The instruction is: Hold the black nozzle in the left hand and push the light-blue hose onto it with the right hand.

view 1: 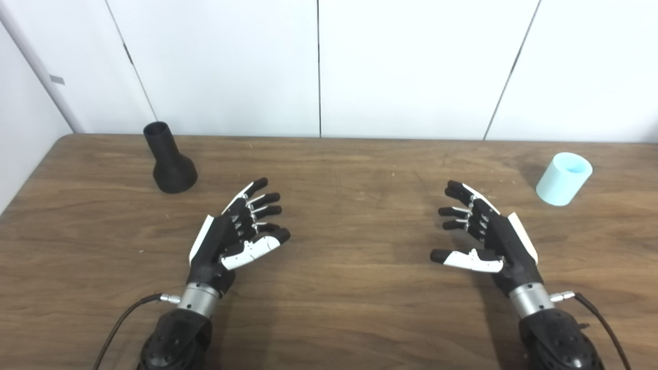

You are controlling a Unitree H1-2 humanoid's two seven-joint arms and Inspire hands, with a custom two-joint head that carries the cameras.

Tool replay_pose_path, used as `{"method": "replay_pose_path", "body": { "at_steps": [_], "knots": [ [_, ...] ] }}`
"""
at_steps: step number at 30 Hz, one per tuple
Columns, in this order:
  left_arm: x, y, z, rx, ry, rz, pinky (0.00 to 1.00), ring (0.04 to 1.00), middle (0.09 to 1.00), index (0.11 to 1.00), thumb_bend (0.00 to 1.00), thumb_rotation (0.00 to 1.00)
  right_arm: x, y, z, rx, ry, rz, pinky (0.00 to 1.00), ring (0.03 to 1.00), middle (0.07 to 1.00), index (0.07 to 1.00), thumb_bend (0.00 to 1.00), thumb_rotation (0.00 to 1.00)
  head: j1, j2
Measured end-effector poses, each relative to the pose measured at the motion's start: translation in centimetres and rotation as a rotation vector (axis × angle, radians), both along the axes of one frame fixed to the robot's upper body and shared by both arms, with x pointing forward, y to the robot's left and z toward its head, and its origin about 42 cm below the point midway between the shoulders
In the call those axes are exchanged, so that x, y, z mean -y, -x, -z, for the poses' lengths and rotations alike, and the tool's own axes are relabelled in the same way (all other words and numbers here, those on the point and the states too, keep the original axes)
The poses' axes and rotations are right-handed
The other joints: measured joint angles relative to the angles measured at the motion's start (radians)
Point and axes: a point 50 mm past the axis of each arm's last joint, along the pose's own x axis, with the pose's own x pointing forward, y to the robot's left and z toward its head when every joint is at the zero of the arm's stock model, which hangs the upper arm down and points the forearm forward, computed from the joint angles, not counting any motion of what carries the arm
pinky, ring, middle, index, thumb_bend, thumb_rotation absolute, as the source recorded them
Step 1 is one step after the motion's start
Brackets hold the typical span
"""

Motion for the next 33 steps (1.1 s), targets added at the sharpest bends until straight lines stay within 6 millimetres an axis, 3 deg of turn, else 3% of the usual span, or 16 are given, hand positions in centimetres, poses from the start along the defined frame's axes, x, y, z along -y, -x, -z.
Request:
{"method": "replay_pose_path", "body": {
  "at_steps": [7,15,17,21,28,33],
  "knots": [
    [0.0,0.0,0.0,0.0,0.002,-0.005,0.6,0.762,0.775,0.727,0.73,0.21,0.0,0.0,0.0,-0.001,0.0,0.0,0.67,0.758,0.878,0.879,0.91,0.26,-0.002,-0.003],
    [0.1,0.0,0.0,0.001,0.003,-0.007,0.59,0.757,0.769,0.716,0.73,0.2,0.0,0.0,0.1,0.0,0.0,0.0,0.67,0.758,0.878,0.88,0.91,0.25,0.021,-0.017],
    [0.2,0.0,0.2,0.003,0.002,-0.007,0.59,0.757,0.768,0.716,0.73,0.2,0.1,-0.1,0.5,-0.005,0.0,0.0,0.67,0.761,0.88,0.882,0.9,0.25,0.128,-0.063],
    [0.9,-0.2,2.0,-0.02,0.004,-0.004,0.58,0.756,0.766,0.714,0.73,0.17,1.1,-0.2,1.4,0.008,-0.005,-0.013,0.66,0.759,0.876,0.877,0.92,0.27,0.201,-0.109],
    [1.2,-0.9,1.9,0.011,-0.016,-0.004,0.59,0.751,0.76,0.715,0.75,0.18,3.0,-2.1,1.3,0.067,-0.007,-0.023,0.66,0.752,0.861,0.873,0.96,0.32,0.242,-0.147],
    [1.1,-0.9,1.9,0.022,-0.052,-0.039,0.55,0.665,0.63,0.681,0.75,0.16,3.1,-2.3,1.4,0.079,-0.018,-0.029,0.66,0.756,0.855,0.866,0.97,0.34,0.238,-0.166]
  ]
}}
